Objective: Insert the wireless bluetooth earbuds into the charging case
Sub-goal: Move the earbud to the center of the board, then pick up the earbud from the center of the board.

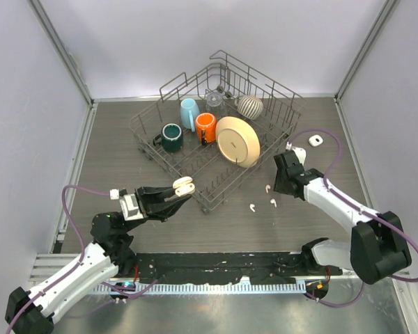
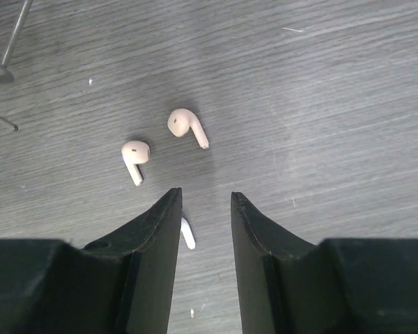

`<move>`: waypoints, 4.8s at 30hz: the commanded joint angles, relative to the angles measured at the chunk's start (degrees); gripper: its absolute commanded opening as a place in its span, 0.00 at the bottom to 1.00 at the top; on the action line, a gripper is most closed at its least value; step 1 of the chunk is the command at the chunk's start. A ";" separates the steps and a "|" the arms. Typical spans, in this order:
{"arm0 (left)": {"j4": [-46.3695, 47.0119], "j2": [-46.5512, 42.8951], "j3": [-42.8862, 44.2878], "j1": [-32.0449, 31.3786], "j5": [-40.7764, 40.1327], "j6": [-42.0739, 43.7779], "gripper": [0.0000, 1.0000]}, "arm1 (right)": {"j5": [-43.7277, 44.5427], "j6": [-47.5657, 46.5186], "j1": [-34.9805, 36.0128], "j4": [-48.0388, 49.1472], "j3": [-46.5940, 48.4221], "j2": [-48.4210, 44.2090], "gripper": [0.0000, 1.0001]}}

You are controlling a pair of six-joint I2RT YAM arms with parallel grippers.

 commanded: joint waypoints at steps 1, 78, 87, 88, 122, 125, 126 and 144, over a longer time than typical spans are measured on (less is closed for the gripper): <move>-0.34 -0.97 2.15 -0.16 0.41 1.13 0.00 | -2.71 -3.31 -0.95 8.69 -0.73 3.19 0.41; -2.18 -2.46 1.71 -0.16 -0.55 1.31 0.00 | -6.84 6.28 -9.83 3.96 -5.05 2.49 0.50; -2.97 -2.73 2.06 -0.16 -0.20 1.31 0.00 | -7.02 0.82 -9.83 2.65 -0.83 7.31 0.46; -3.15 -2.81 2.06 -0.16 -0.20 1.31 0.00 | -7.55 0.64 -9.83 2.56 -0.57 7.67 0.45; -3.85 -4.31 1.10 -0.16 -1.17 1.48 0.00 | -8.25 5.39 -9.65 3.52 -3.56 8.55 0.36; -3.77 -4.05 1.18 -0.16 -1.26 1.66 0.00 | -9.22 5.48 -9.65 3.70 -3.73 8.73 0.31; -3.68 -4.05 1.18 -0.16 -1.26 1.57 0.00 | -9.66 5.91 -9.65 3.78 -3.82 8.47 0.31; -2.01 -2.64 0.92 -0.16 -0.99 1.39 0.00 | -12.56 16.20 -8.95 6.59 -10.14 0.90 0.43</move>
